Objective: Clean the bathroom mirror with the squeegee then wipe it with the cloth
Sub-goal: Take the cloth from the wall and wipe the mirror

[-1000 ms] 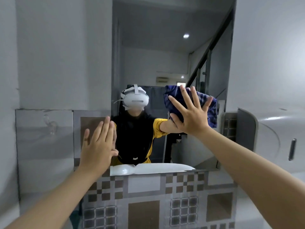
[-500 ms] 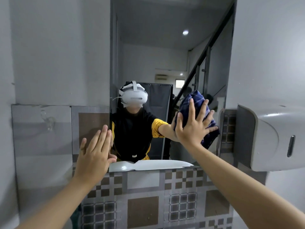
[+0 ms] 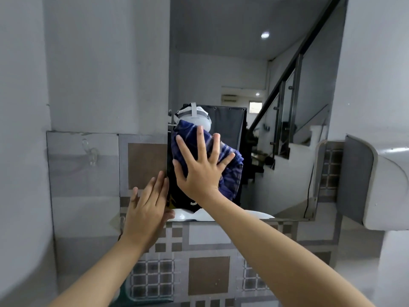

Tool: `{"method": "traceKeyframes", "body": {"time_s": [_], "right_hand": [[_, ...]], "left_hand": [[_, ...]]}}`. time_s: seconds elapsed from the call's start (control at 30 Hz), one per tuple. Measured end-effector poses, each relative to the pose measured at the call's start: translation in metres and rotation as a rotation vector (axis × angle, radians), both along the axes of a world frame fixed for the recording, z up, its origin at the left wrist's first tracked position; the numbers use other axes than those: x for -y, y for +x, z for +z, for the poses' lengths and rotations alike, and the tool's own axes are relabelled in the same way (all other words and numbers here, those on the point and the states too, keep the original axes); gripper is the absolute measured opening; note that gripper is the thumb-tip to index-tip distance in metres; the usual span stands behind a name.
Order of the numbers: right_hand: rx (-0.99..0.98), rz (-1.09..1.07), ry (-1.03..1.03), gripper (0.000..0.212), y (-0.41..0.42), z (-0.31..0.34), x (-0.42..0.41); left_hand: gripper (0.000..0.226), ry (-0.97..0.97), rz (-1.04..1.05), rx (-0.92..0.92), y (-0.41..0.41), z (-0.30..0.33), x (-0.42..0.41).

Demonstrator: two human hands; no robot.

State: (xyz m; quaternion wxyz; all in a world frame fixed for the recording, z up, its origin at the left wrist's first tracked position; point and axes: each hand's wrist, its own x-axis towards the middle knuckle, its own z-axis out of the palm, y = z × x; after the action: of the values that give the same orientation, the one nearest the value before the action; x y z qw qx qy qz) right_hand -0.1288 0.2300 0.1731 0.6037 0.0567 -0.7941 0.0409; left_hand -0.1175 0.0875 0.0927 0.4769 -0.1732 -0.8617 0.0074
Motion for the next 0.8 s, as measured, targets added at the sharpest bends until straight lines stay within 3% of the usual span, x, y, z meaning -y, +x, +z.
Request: {"method": "traceKeyframes", "body": {"time_s": [0.1,0.37,0.6,0.8], "right_hand": [[0.029,0.023,0.196,0.054,0.0,-0.006,-0.004],[0.013,-0.017,0.604,0.052,0.002,-0.018,-0.066],[-0.039,-0.17,0.463,0.052,0.016,-0.018,-0.158],[0.128,-0.249,0.043,0.057,0.031,-0.032,-0.234]], "left_hand": [[0.084,-0.008,-0.005,0.003,-0.001,-0.006,0.003],[0.098,-0.035,0.018,0.021,0.0,-0.009,0.004],[0.103,-0.092,0.012,-0.068,-0.001,-0.01,0.003],[0.099,-0.092,-0.036,-0.082,0.0,-0.008,0.003]]}}
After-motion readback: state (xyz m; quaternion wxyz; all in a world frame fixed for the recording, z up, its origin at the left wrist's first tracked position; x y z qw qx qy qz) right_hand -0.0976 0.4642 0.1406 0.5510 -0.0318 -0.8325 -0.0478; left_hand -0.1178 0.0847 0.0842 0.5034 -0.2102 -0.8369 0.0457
